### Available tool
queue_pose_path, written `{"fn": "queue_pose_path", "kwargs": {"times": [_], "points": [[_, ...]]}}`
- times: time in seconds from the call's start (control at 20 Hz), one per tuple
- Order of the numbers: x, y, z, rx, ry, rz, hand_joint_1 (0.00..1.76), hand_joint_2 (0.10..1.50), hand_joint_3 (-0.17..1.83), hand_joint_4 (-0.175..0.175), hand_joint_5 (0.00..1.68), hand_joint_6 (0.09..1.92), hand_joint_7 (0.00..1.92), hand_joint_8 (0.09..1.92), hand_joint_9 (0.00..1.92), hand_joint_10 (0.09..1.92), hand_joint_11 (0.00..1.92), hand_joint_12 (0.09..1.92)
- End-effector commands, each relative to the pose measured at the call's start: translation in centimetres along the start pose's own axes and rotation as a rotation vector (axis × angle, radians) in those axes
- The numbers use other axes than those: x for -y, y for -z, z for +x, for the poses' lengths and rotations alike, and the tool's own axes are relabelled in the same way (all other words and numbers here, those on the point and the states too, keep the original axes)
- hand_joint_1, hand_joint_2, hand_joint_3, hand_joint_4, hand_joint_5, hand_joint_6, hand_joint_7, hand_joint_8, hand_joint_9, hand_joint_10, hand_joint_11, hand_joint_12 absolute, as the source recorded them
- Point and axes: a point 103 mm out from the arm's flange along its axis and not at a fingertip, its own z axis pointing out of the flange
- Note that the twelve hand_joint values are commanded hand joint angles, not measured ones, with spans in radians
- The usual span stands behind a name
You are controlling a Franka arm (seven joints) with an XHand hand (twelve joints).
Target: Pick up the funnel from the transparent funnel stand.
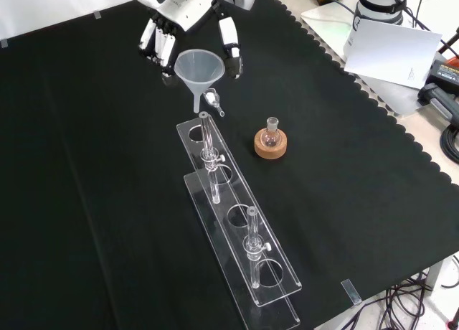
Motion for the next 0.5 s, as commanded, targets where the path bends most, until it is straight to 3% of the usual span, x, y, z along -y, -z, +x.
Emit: {"fn": "queue_pose_path", "kwargs": {"times": [0.05, 0.5], "points": [[0.4, 0.1, 0.0, -0.014, -0.006, -0.013, 0.82, 0.59, 0.55, 0.001, 0.63, 0.62, 0.95, 0.72, 0.90, 0.41, 0.39, 1.38], [2.6, -0.5, -0.8, -0.035, -0.064, -0.026, 0.83, 0.59, 0.58, 0.011, 0.68, 0.64, 0.97, 0.72, 0.90, 0.41, 0.40, 1.38]]}}
